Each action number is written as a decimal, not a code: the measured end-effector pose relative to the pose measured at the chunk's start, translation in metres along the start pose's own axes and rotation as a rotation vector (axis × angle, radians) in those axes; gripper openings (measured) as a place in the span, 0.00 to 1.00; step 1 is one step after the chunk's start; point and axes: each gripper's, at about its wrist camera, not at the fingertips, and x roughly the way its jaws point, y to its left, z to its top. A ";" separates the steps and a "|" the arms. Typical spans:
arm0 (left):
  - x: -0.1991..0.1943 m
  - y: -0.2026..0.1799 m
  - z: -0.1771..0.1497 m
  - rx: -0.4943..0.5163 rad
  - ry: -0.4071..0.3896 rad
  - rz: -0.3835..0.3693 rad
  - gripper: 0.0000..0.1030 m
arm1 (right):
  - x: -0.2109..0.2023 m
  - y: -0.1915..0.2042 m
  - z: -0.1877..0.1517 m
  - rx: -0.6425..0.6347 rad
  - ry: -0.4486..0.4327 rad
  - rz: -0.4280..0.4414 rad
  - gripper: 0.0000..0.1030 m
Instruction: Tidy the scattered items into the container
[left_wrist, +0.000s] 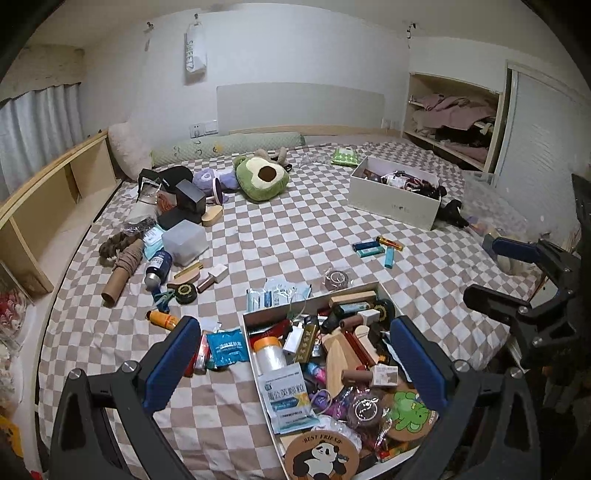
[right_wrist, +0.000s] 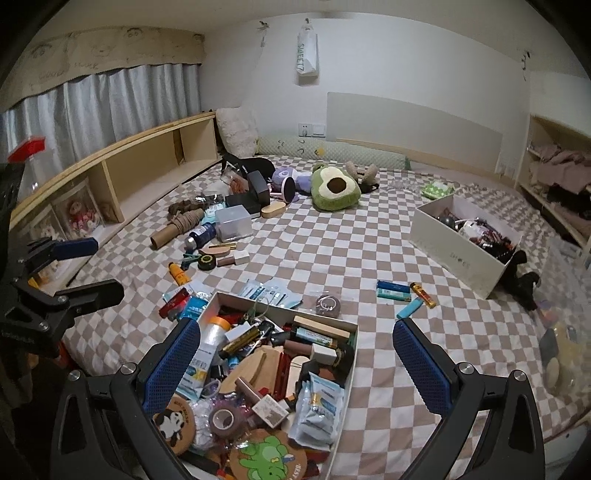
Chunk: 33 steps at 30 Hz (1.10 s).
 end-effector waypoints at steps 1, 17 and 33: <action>0.000 0.000 -0.001 -0.001 0.003 -0.002 1.00 | -0.001 0.001 -0.002 -0.004 -0.001 0.001 1.00; -0.003 -0.005 -0.024 0.014 0.015 0.031 1.00 | -0.008 0.008 -0.015 -0.020 -0.012 0.000 1.00; -0.005 -0.004 -0.025 0.014 0.015 0.031 1.00 | -0.008 0.008 -0.017 -0.029 -0.008 -0.007 1.00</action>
